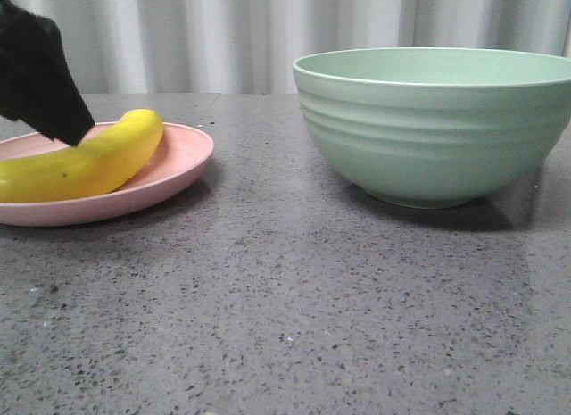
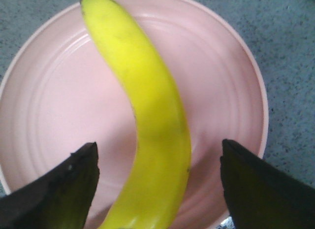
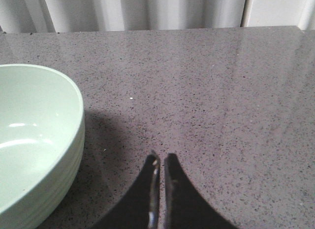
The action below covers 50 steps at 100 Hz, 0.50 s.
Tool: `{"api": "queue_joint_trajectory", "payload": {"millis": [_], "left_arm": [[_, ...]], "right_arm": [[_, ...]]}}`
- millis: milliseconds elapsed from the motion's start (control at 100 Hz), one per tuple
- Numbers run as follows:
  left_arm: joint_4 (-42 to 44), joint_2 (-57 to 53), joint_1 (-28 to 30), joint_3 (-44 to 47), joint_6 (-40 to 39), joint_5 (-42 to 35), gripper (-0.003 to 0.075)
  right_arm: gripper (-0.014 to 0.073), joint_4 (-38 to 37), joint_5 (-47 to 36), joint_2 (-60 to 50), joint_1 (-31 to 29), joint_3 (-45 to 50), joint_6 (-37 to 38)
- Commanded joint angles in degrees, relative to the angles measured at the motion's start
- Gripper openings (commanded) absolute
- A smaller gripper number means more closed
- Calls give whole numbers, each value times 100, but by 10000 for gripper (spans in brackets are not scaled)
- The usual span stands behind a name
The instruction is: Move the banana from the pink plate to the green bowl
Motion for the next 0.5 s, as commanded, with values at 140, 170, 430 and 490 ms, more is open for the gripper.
{"api": "queue_joint_trajectory", "payload": {"millis": [140, 170, 430, 490], "left_arm": [[-73, 494, -53, -563, 247, 397, 481], [-73, 546, -53, -563, 257, 397, 481], [-50, 829, -17, -563, 283, 511, 450], [-33, 838, -17, -563, 283, 522, 393]], "right_arm": [[-64, -8, -484, 28, -27, -217, -10], [-64, -8, -484, 28, -27, -217, -10], [-64, -8, -484, 28, 102, -217, -10], [-64, -8, -484, 28, 129, -217, -10]]}}
